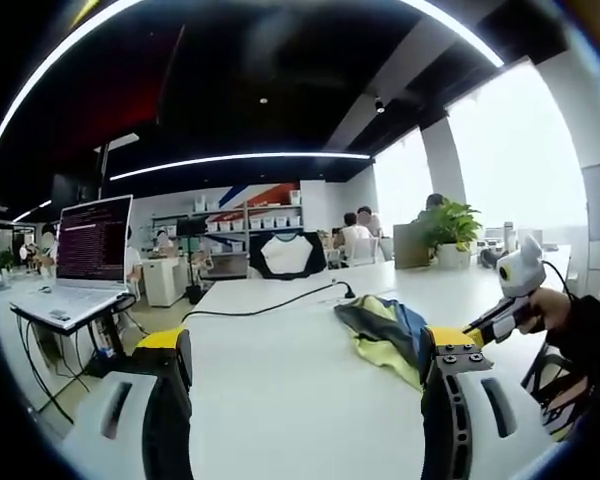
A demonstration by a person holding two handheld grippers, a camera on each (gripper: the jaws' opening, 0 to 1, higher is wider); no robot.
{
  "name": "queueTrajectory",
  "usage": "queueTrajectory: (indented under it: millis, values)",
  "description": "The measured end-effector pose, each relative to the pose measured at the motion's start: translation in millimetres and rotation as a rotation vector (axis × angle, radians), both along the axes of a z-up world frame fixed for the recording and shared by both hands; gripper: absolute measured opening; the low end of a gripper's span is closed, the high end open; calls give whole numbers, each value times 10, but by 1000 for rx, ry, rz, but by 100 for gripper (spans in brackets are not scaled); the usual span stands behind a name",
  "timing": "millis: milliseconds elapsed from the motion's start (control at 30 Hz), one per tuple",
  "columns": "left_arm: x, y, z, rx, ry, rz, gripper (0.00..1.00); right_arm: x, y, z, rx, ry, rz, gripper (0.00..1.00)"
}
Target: Fold the garment on the visible template until the final outline fits inside the template.
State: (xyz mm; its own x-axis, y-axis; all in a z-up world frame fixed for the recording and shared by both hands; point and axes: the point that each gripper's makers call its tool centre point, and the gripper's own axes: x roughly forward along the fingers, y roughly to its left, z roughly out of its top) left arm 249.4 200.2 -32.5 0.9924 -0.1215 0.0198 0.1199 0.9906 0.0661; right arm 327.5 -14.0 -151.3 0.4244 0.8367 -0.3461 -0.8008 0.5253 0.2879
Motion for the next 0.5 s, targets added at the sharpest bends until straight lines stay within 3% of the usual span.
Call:
queueTrajectory:
  millis: [233,267,400,500]
  values:
    - [-5,16,9,2,-3,5,100,68,-50,89,0,-25,-14,5]
    - [-3,17,8,2,-3,6,100,78,-63,94,-17,-45,-11,0]
    - [10,11,-9,1,4,2,100,148,-94,135,-112,-218,-18,0]
    - [8,16,-13,3,5,4,100,71,-25,153,-108,-223,20,0]
